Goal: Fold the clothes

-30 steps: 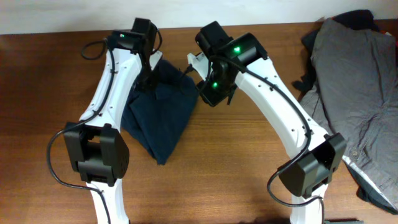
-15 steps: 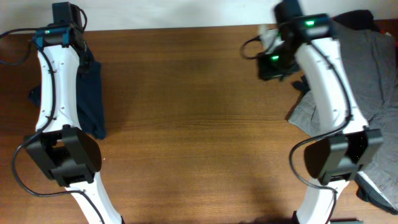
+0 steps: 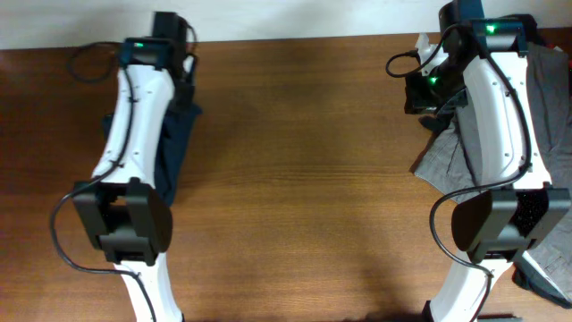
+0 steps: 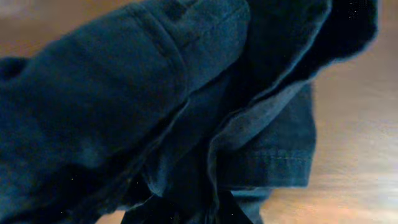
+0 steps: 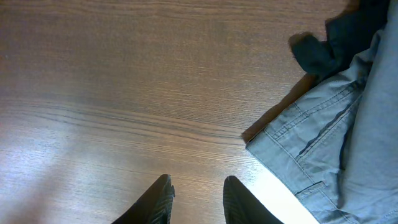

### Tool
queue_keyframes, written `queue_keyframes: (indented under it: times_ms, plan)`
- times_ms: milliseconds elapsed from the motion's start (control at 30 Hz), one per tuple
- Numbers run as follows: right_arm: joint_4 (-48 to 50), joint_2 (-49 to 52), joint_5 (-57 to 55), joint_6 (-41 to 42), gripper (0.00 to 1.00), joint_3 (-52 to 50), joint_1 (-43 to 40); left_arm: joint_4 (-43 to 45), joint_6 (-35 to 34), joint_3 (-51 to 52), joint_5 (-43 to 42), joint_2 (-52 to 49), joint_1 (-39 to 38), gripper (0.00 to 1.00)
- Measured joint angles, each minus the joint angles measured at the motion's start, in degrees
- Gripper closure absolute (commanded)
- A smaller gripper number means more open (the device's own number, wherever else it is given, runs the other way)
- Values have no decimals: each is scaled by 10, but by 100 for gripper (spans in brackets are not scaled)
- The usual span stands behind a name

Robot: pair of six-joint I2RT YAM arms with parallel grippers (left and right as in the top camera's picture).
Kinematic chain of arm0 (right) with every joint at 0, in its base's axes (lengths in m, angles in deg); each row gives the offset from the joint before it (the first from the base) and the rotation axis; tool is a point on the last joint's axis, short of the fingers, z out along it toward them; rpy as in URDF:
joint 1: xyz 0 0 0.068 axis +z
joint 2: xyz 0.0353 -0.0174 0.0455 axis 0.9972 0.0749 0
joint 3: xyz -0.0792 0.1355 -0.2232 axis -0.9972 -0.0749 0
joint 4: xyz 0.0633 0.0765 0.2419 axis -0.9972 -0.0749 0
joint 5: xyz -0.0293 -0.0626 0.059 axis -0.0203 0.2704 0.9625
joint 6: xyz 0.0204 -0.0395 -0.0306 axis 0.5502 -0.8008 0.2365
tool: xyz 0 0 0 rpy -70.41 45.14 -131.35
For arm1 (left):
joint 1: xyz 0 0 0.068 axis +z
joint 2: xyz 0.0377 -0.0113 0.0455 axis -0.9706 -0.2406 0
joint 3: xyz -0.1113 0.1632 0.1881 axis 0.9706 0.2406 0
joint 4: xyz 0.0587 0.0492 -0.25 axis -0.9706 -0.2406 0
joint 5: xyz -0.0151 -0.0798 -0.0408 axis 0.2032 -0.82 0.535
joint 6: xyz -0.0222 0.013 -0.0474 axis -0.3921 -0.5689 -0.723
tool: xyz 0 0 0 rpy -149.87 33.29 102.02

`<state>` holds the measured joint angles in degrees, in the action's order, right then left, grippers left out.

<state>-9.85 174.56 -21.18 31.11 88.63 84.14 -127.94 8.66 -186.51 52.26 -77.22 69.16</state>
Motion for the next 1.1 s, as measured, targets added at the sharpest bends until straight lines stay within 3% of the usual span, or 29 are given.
queue_keyframes:
  times_ms: [100, 133, 233, 333, 367, 867, 1100]
  plan:
    - [0, 0, 0, 0, 68, 0, 0, -12, 0, 1, -27, 0, -20, 92]
    - [0, 0, 0, 0, 68, 0, 0, -22, 0, 1, -44, 0, -26, 82]
    - [0, 0, 0, 0, 68, 0, 0, -59, 0, 1, -114, 0, -43, 69]
    - [0, 0, 0, 0, 68, 0, 0, -86, 1, 1, -164, 0, -66, 43]
    - [0, 0, 0, 0, 68, 0, 0, -90, 2, 1, -174, 0, -73, 41]
    - [0, 0, 0, 1, 68, 0, 0, -99, -10, 1, -210, 0, -83, 39]
    - [0, 0, 0, 1, 68, 0, 0, -45, -30, 19, -213, 0, -30, 66]
